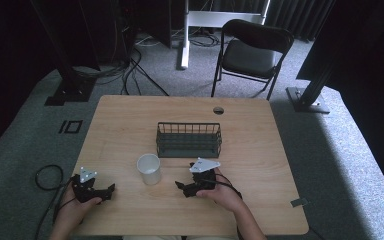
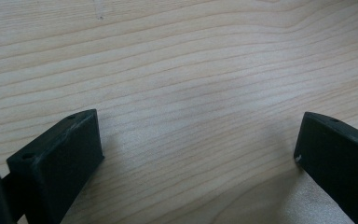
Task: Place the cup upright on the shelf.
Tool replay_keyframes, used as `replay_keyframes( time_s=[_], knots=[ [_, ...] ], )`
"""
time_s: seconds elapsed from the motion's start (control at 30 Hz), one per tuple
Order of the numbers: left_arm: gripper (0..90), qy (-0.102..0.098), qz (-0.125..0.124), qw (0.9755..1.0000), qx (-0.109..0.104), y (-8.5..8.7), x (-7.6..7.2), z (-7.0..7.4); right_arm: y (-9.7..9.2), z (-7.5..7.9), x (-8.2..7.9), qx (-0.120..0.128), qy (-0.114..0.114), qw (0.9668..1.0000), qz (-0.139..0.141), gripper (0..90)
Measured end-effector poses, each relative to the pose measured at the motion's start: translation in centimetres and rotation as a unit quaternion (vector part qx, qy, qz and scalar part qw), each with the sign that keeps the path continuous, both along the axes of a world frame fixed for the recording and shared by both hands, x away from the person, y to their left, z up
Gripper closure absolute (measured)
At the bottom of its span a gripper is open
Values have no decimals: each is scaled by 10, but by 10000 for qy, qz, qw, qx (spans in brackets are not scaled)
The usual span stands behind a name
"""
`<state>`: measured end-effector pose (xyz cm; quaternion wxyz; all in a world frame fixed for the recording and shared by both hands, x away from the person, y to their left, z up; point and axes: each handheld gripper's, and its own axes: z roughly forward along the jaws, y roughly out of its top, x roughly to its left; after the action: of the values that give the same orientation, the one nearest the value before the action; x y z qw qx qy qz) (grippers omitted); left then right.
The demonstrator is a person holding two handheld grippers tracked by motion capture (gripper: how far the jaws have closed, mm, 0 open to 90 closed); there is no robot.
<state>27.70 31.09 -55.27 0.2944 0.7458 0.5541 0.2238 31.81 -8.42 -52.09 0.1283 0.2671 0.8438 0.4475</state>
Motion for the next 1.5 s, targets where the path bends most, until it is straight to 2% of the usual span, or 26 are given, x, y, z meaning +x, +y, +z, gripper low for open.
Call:
replay_keyframes(
  time_s=[0.6, 0.97, 1.5],
  knots=[
    [12, 0, -1, 10000, -1, 0, 0, 0, 42, 0, 2, 190, -65, 9990, 392, 123],
    [12, 1, -1, 10000, 0, 0, 0, 0, 65, 0, 5, 205, -112, 9980, 588, 123],
    [12, 0, 4, 10000, -9, 0, 0, 0, 89, 6, 17, 315, -282, 9969, 661, 115]
  ],
)
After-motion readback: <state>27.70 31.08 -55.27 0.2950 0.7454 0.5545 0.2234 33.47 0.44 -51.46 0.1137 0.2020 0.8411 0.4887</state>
